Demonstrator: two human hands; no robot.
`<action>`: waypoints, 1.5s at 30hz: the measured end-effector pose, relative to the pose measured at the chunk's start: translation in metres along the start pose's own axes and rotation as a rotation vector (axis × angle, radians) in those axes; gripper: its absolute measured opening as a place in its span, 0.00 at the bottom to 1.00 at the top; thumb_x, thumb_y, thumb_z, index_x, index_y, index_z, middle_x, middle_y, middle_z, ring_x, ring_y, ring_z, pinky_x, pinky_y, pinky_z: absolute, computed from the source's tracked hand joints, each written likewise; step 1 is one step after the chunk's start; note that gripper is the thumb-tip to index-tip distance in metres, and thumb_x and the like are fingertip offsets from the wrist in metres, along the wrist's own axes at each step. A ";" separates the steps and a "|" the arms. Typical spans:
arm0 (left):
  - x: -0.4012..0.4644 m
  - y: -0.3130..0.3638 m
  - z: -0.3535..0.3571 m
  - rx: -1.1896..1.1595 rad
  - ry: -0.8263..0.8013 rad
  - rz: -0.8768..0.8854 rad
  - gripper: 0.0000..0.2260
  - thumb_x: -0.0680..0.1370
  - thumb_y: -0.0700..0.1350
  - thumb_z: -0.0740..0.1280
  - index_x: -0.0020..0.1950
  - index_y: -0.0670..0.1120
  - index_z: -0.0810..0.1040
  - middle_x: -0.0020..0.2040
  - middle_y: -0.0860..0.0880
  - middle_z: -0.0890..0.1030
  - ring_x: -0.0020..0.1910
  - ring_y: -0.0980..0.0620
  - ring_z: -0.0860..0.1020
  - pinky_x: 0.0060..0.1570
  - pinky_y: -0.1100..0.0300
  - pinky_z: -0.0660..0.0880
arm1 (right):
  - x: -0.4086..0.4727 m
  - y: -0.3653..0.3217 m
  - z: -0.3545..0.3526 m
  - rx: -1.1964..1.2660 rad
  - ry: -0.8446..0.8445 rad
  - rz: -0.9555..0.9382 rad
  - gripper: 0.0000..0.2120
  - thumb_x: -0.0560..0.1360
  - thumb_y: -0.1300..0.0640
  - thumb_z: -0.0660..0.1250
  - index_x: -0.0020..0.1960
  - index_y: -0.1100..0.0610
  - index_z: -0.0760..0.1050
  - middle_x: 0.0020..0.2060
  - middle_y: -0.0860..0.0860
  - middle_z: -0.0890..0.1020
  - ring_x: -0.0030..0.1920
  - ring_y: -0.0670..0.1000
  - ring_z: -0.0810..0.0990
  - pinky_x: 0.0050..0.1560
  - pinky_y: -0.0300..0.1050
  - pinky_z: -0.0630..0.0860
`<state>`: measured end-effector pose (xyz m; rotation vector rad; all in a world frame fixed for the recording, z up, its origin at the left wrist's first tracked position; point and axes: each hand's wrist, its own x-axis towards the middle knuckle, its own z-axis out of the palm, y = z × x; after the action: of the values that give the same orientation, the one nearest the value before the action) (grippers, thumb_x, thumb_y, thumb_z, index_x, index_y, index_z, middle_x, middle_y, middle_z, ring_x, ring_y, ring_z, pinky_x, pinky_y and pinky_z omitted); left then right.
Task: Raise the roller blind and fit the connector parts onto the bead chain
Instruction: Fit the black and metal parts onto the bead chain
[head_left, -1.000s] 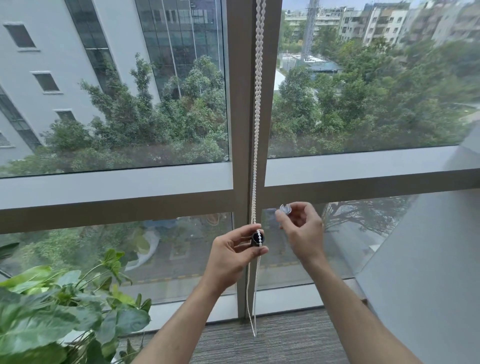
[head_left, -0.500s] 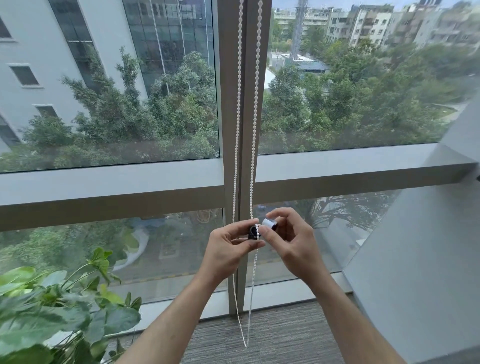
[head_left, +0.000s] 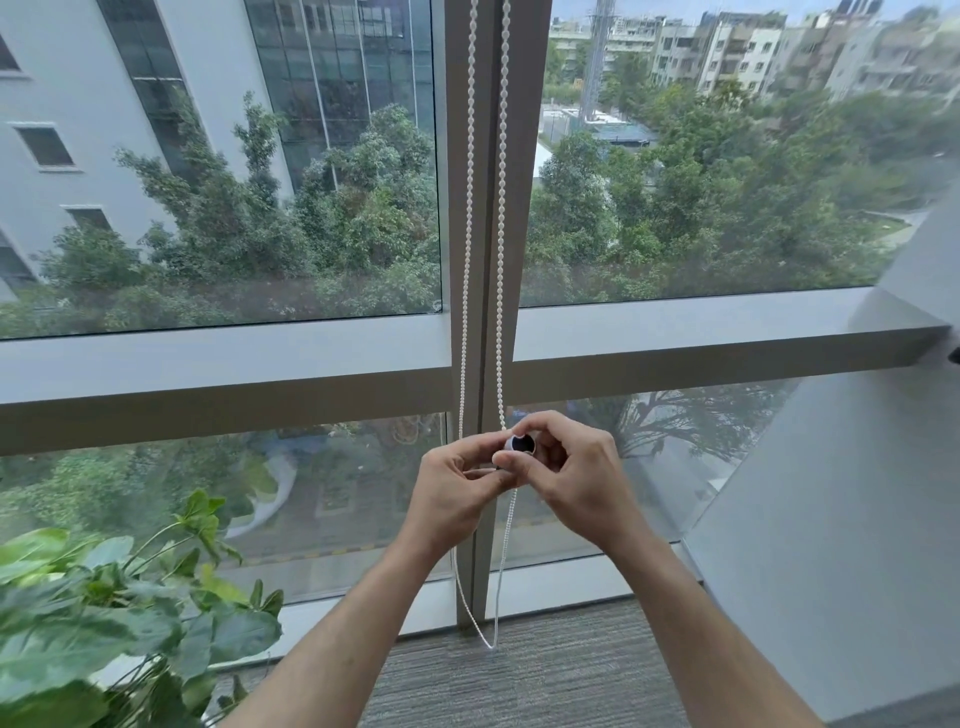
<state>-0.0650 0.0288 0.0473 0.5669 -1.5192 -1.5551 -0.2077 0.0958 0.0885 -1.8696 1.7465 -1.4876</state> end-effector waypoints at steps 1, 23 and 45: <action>0.000 0.000 0.000 0.003 -0.007 0.003 0.18 0.69 0.50 0.78 0.57 0.48 0.85 0.52 0.47 0.87 0.52 0.50 0.85 0.50 0.59 0.80 | 0.000 0.000 0.000 0.001 -0.006 0.000 0.10 0.70 0.52 0.78 0.45 0.55 0.81 0.25 0.40 0.72 0.28 0.43 0.71 0.32 0.28 0.64; 0.004 0.005 0.004 0.068 0.034 0.017 0.13 0.67 0.43 0.79 0.50 0.51 0.87 0.45 0.45 0.88 0.45 0.48 0.85 0.46 0.55 0.82 | 0.013 0.003 -0.012 0.022 -0.082 0.095 0.08 0.70 0.50 0.78 0.41 0.50 0.80 0.25 0.40 0.75 0.27 0.42 0.71 0.31 0.29 0.66; 0.008 0.011 0.000 0.134 -0.007 0.014 0.11 0.66 0.42 0.79 0.47 0.52 0.87 0.41 0.50 0.87 0.40 0.54 0.84 0.42 0.60 0.81 | 0.010 0.014 0.002 0.585 -0.335 0.696 0.21 0.72 0.37 0.63 0.57 0.49 0.77 0.48 0.56 0.80 0.43 0.53 0.84 0.45 0.53 0.82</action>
<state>-0.0662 0.0239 0.0599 0.6259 -1.6381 -1.4536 -0.2173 0.0824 0.0837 -0.9953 1.3791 -1.1428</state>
